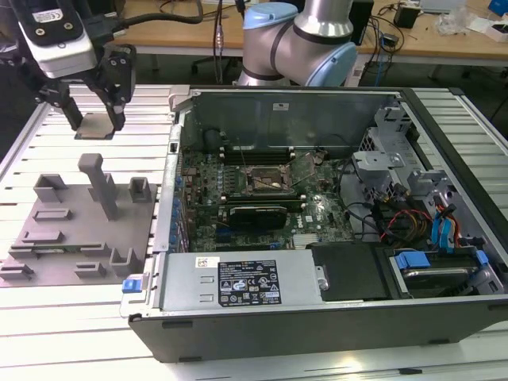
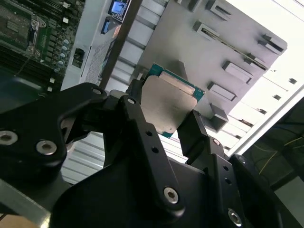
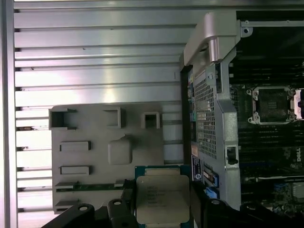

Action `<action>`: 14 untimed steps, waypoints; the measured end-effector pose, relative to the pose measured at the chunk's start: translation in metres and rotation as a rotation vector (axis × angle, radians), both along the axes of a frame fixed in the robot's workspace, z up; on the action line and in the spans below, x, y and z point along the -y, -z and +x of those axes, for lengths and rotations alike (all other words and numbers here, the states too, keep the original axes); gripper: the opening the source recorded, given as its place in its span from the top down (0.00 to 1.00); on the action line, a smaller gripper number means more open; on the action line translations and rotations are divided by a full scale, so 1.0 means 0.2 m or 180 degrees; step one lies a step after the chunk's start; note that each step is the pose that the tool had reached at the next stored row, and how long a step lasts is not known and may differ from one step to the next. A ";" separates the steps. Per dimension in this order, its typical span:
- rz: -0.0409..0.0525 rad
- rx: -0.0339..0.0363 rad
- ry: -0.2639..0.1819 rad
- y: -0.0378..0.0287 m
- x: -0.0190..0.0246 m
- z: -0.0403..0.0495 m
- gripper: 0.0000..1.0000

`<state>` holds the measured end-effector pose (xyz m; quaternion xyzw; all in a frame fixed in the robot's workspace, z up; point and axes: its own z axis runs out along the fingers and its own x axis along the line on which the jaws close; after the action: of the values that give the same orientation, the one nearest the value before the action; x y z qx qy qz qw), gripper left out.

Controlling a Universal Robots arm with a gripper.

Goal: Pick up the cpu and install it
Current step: 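Pick up the cpu and move it towards the insertion slot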

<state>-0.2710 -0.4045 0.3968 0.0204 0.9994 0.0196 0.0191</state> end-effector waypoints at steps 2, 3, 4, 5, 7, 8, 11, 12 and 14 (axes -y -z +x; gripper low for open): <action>0.0000 0.0000 0.0000 0.000 0.000 0.018 0.45; 0.0000 0.0000 0.0000 0.000 0.000 0.026 0.45; 0.0000 0.0000 0.0000 0.000 0.000 0.035 0.45; 0.0000 0.0000 0.0000 0.000 0.000 0.046 0.45; 0.0000 0.0000 0.0000 0.000 0.000 0.064 0.45; 0.0000 0.0000 0.0000 0.000 0.000 0.073 0.45; 0.0000 0.0000 0.0000 0.000 0.000 0.116 0.45; 0.0000 0.0000 0.0000 0.000 0.000 0.147 0.45; 0.0000 0.0000 0.0000 0.000 0.000 0.184 0.45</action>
<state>-0.2342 -0.4045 0.3968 0.0204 0.9994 0.0196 0.0192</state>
